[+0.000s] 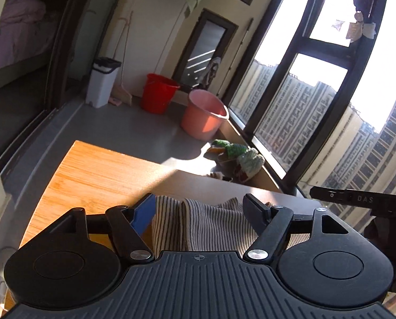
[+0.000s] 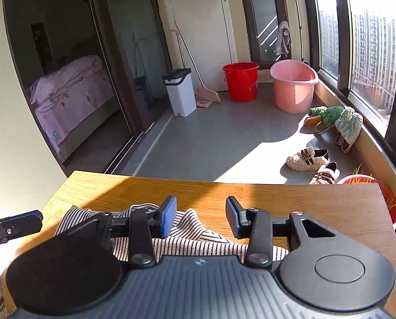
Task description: Fold clothes
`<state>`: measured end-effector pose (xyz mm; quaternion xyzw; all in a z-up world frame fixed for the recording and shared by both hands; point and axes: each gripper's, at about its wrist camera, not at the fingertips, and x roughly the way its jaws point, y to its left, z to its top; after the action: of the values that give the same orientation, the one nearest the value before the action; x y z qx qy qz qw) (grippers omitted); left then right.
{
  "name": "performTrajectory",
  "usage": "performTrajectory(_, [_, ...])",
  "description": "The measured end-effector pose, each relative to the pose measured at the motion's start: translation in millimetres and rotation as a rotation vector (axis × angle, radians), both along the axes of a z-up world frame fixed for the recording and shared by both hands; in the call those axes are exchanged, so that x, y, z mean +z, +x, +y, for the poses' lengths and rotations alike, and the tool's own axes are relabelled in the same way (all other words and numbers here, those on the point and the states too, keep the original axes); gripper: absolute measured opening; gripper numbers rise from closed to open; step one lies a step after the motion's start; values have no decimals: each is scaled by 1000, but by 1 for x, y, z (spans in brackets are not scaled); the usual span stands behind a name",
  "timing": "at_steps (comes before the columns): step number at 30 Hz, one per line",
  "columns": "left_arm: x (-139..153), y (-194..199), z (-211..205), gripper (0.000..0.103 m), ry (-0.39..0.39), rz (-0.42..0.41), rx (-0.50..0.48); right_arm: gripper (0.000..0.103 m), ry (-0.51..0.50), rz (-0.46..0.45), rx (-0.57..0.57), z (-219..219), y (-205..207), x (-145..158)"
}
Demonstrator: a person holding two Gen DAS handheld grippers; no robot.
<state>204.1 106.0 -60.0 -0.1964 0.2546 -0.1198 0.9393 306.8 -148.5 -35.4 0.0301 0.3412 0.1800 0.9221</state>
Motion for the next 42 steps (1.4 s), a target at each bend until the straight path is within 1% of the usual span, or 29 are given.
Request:
performTrajectory(1, [-5,-1,-8,84,-12,-2,-39,41,-35,24,5,14,10,-11])
performTrajectory(3, [-20,2,-21,85,7,36,-62,41,-69,59,4,29,23,-28])
performTrajectory(5, [-33,6,-25,84,34,60,-66,43,-57,97,15,39,32,-41])
performTrajectory(7, [-34,4,-26,87,40,48,-74,42,-31,91,46,42,32,-44])
performTrajectory(9, [-36,4,-24,92,9,42,-81,23,-26,94,65,44,31,-44])
performTrajectory(10, [-37,4,-22,92,-9,42,-82,9,-28,96,66,45,29,-44])
performTrajectory(12, [-38,3,-19,92,-39,43,-78,7,-19,86,65,44,22,-39])
performTrajectory(13, [-36,2,-17,94,-43,43,-68,7,16,83,65,42,16,-33])
performTrajectory(15, [-26,-2,-8,96,-28,23,-20,6,150,70,90,28,-5,-13])
performTrajectory(16, [-19,-6,1,96,-33,-4,12,6,203,47,118,20,-22,1])
performTrajectory(18, [-4,-14,21,99,-66,-54,71,6,246,28,155,12,-52,14])
performTrajectory(20, [6,-12,36,101,-112,-63,86,6,293,72,178,1,-84,12])
performTrajectory(21, [11,-10,43,102,-135,-66,92,6,291,102,182,-1,-94,5])
performTrajectory(23, [17,-5,44,102,-123,-59,94,6,274,149,173,-5,-112,-15])
performTrajectory(24, [18,-2,40,102,-109,-56,76,6,270,170,167,-6,-120,-25])
performTrajectory(26, [18,8,27,103,-78,-41,15,5,305,182,148,-11,-129,-37])
performTrajectory(28, [13,20,10,103,-46,-10,-58,5,317,168,138,-10,-133,-38])
performTrajectory(30, [6,26,-5,102,-5,19,-93,5,314,150,134,-9,-138,-37])
performTrajectory(31, [3,27,-12,96,22,29,-98,5,306,140,134,-8,-140,-37])
performTrajectory(32, [1,26,-15,88,42,32,-95,5,274,123,141,-6,-144,-34])
performTrajectory(33, [-1,24,-18,71,60,34,-90,6,240,106,149,-5,-147,-31])
performTrajectory(34, [-2,22,-20,60,78,36,-85,6,204,83,159,-3,-151,-25])
performTrajectory(35, [-4,20,-22,55,97,38,-79,7,169,42,177,-1,-158,-13])
performTrajectory(36, [-5,15,-22,49,113,34,-78,8,168,-10,195,-3,-163,1])
performTrajectory(37, [-5,10,-22,47,128,27,-79,10,161,-65,209,-4,-168,14])
performTrajectory(39, [-5,-2,-26,45,176,-4,-101,25,89,-198,194,-4,-174,39])
performTrajectory(40, [-4,-6,-28,44,196,-15,-111,39,41,-254,177,-3,-173,46])
performTrajectory(41, [-4,-12,-32,44,224,-31,-124,43,-3,-303,162,-2,-170,52])
performTrajectory(42, [-4,-18,-36,44,255,-48,-137,43,-23,-311,150,-3,-162,53])
